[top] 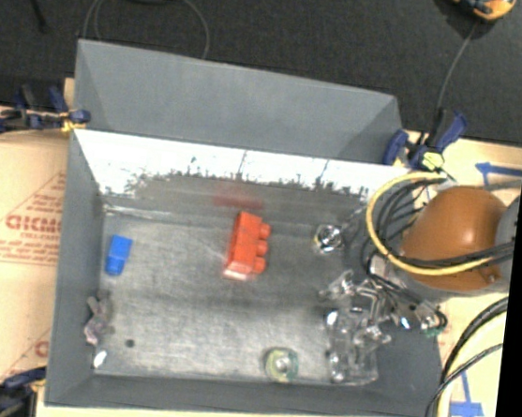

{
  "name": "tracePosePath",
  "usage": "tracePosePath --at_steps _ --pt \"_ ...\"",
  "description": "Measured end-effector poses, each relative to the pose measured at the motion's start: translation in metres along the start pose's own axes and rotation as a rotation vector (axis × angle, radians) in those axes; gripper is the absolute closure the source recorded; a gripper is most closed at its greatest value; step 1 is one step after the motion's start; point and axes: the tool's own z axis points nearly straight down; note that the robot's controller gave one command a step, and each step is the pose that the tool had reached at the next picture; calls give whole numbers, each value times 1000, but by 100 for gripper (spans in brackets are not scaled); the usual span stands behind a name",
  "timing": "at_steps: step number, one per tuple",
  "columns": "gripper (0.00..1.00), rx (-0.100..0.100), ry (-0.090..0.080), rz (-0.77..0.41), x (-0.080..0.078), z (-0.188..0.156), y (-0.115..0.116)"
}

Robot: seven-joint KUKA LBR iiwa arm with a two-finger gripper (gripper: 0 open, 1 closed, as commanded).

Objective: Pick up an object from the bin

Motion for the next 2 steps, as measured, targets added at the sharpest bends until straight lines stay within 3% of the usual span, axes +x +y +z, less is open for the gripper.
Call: tracePosePath --at_steps 1,2 --pt "100 8 -4 -8 0 0 -2" --pt "100 14 24 -235 48 -166 12"
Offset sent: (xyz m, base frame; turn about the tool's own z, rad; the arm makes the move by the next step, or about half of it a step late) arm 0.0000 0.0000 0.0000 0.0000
